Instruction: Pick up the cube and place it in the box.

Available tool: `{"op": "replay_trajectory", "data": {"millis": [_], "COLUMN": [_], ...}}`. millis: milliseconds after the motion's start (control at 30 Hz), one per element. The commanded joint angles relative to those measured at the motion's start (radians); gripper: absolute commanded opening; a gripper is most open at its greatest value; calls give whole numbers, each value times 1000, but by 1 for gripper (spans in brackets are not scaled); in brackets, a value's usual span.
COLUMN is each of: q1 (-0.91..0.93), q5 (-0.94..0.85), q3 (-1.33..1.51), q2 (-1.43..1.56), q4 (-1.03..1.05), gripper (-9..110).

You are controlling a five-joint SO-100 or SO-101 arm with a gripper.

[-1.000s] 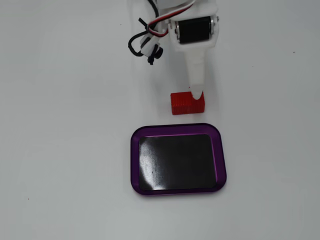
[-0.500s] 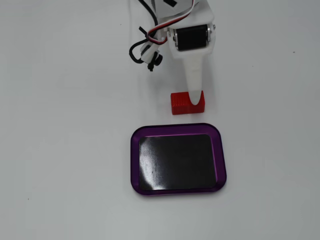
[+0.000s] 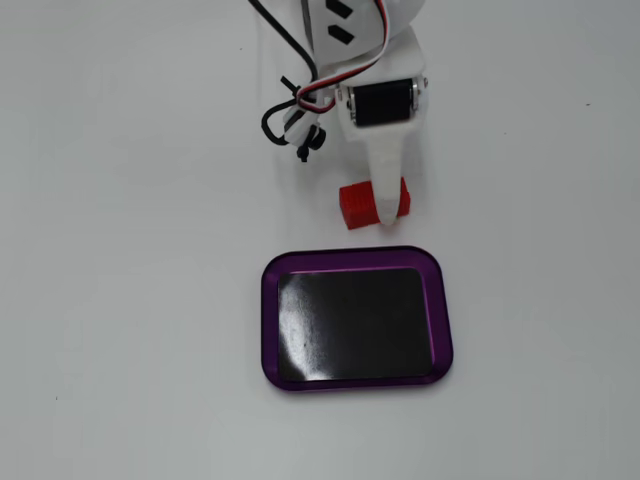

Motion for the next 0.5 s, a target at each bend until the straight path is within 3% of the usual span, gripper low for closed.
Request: {"op": "replay_trajectory", "data": {"millis": [0,167,400,467], "q1": [0,0,0,-2], "q5": [-2,-3,-5,-5], "q3": [-5,-14,-17,-17], "q2": [-38,-80,-74,-67], "q4": [-46,-69,-67,-57], "gripper": [22,21,0,0]}}
